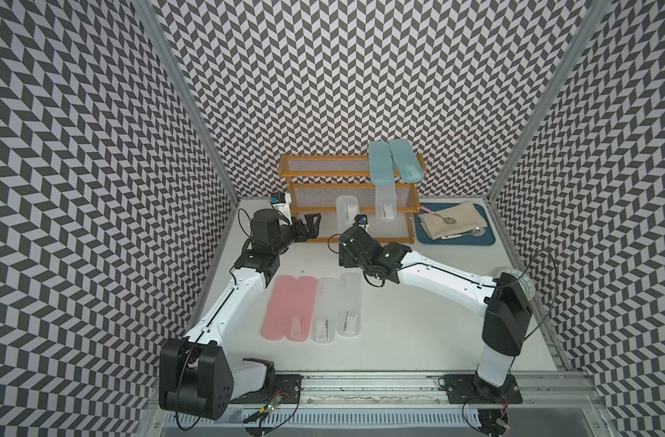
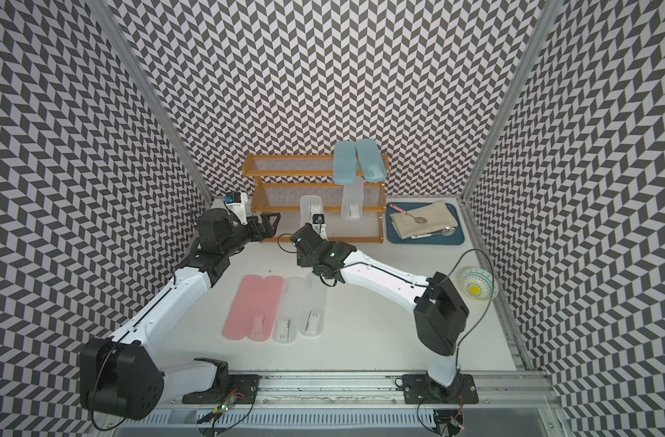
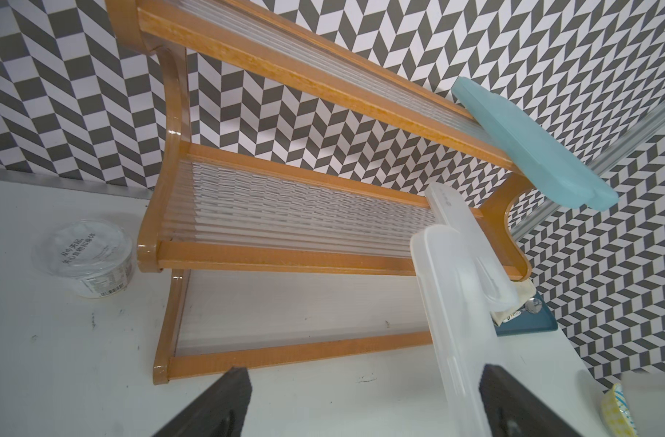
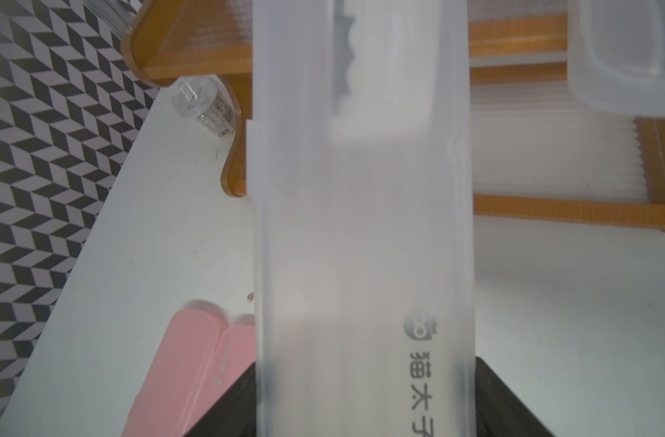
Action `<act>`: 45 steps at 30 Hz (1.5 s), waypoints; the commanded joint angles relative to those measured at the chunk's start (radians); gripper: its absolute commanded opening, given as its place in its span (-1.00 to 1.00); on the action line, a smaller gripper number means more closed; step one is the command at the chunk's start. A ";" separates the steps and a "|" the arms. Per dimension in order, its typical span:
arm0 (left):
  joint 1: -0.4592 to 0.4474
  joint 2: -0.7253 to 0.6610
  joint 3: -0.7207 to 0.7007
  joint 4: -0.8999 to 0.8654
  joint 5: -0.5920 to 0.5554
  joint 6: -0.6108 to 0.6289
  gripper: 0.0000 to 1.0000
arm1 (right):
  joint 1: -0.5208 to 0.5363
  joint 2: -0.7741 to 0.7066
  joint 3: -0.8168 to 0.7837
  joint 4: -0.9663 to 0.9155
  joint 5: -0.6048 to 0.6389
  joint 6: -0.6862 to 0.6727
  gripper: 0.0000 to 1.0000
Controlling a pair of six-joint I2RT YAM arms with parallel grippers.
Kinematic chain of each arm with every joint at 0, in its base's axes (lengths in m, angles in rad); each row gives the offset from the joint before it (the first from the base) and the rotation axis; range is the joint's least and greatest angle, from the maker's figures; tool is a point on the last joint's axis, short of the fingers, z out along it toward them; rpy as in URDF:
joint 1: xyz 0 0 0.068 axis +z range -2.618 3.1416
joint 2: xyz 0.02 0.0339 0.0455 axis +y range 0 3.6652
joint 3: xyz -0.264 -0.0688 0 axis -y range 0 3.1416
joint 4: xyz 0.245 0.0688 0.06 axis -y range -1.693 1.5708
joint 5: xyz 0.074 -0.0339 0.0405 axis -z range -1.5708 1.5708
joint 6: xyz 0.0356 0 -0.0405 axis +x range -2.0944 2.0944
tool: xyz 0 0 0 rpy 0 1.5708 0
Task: Place the pencil cases on the shelf according to color
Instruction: Place the pencil case on the shelf.
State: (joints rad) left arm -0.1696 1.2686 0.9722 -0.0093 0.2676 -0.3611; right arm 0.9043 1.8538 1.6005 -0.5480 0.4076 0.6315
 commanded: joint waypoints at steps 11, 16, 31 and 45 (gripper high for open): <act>0.002 -0.028 0.010 0.026 0.060 -0.026 0.99 | -0.167 0.239 0.334 -0.048 -0.029 -0.129 0.33; 0.001 -0.038 0.005 0.027 0.052 -0.022 0.99 | -0.195 0.300 0.429 -0.065 -0.044 -0.141 0.36; 0.004 -0.044 0.011 0.024 0.059 -0.019 0.99 | -0.235 0.393 0.553 -0.085 -0.053 -0.133 0.56; 0.016 -0.054 0.013 0.018 0.044 -0.006 0.99 | -0.234 0.345 0.547 -0.090 -0.069 -0.135 0.76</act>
State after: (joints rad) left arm -0.1600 1.2266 0.9722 -0.0063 0.3092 -0.3828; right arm 0.6704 2.2387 2.1330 -0.6590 0.3550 0.4984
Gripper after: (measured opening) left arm 0.993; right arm 0.881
